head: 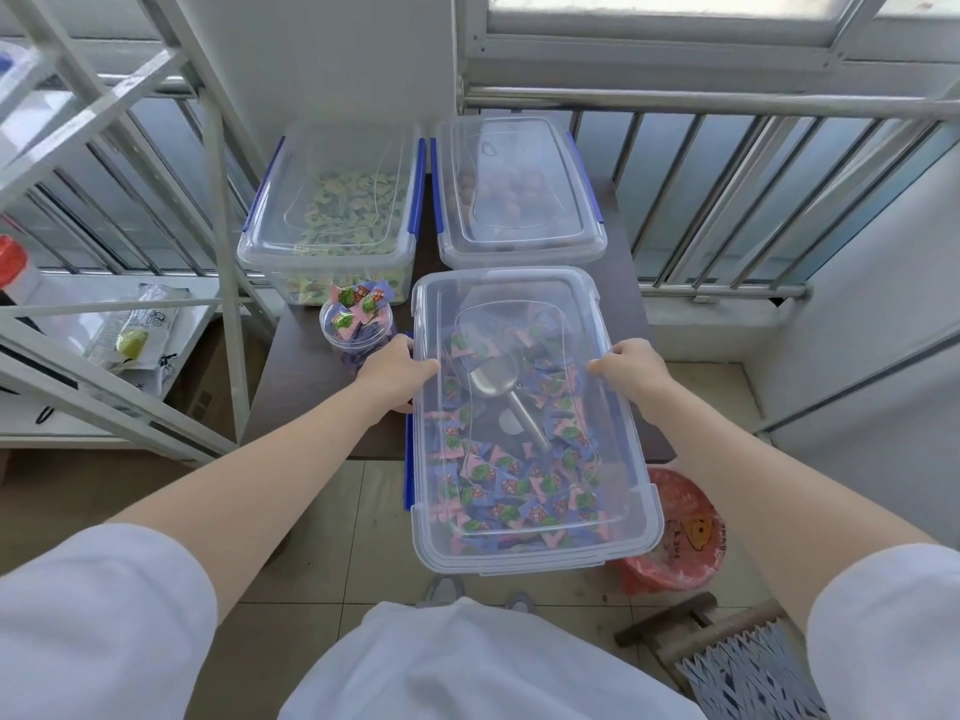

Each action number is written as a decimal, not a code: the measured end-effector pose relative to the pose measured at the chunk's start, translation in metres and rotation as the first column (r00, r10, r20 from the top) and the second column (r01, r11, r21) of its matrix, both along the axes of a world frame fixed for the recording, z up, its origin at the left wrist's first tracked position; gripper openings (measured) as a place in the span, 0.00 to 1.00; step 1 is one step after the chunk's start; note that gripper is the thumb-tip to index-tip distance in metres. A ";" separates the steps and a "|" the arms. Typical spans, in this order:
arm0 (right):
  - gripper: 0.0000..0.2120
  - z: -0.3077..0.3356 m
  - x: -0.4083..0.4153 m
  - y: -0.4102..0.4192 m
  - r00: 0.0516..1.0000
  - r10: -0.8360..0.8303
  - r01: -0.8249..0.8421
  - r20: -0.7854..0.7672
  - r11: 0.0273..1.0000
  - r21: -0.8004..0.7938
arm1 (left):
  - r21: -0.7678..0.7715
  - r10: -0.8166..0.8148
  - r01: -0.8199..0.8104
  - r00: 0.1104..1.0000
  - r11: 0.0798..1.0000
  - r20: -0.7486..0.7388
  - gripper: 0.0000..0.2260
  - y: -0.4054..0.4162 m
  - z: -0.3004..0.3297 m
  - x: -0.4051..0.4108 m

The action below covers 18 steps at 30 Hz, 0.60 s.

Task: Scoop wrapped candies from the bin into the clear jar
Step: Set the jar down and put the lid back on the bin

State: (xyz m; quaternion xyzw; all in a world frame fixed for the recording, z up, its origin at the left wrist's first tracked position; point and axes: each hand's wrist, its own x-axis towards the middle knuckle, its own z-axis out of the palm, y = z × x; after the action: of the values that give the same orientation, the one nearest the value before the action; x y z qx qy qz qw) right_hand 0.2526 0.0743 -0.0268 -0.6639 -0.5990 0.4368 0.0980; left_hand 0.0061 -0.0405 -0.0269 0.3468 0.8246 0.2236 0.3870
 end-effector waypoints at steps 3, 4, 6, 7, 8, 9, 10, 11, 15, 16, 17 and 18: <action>0.09 -0.001 0.005 0.003 1.000 0.013 -0.013 0.003 0.999 -0.031 | -0.040 0.053 -0.049 0.991 0.998 0.126 0.18 0.002 0.000 -0.003; 0.07 0.000 0.006 0.003 1.000 0.013 -0.013 0.000 0.999 -0.038 | -0.069 0.064 -0.054 0.986 0.996 0.156 0.21 0.001 0.000 -0.003; 0.20 0.000 0.008 0.006 1.000 -0.002 0.000 -0.025 0.998 -0.068 | -0.134 0.127 -0.096 0.959 0.986 0.252 0.29 0.000 -0.001 -0.005; 0.28 -0.002 0.008 0.008 0.998 -0.012 0.007 -0.054 0.995 -0.100 | -0.159 0.159 -0.115 0.939 0.981 0.304 0.32 0.000 -0.003 -0.006; 0.35 -0.003 0.009 0.009 0.996 -0.023 0.011 -0.084 0.990 -0.138 | -0.176 0.181 -0.126 0.921 0.976 0.345 0.34 -0.001 -0.005 -0.006; 0.39 -0.004 0.008 0.008 0.994 -0.033 0.015 -0.103 0.984 -0.178 | -0.186 0.194 -0.131 0.907 0.974 0.374 0.34 -0.002 -0.006 -0.007; 0.42 -0.005 0.008 0.008 0.993 -0.043 0.019 -0.111 0.977 -0.212 | -0.192 0.204 -0.138 0.901 0.972 0.384 0.34 -0.002 -0.007 -0.007; 0.44 -0.005 0.008 0.007 0.992 -0.054 0.027 -0.110 0.971 -0.238 | -0.192 0.208 -0.141 0.895 0.971 0.395 0.35 -0.001 -0.007 -0.007; 0.42 -0.009 0.010 0.006 0.992 -0.088 0.067 -0.092 0.976 -0.210 | -0.181 0.233 -0.174 0.889 0.968 0.395 0.35 0.001 -0.008 -0.008; 0.39 -0.008 0.010 0.006 0.995 -0.069 0.055 -0.070 0.982 -0.180 | -0.178 0.235 -0.177 0.890 0.968 0.390 0.34 0.002 -0.009 -0.009; 0.36 -0.006 0.008 0.006 0.998 -0.043 0.035 -0.051 0.988 -0.152 | -0.178 0.233 -0.175 0.891 0.968 0.390 0.35 0.002 -0.008 -0.010; 0.32 -0.006 0.007 0.007 0.999 -0.023 0.018 -0.041 0.993 -0.118 | -0.178 0.230 -0.172 0.892 0.969 0.390 0.35 0.003 -0.008 -0.011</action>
State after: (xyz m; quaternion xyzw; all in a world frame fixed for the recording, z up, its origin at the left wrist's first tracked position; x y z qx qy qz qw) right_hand 0.2599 0.0813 -0.0328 -0.6652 -0.5631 0.4844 0.0758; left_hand -0.0048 -0.0377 -0.0346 0.1775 0.7707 0.2721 0.5482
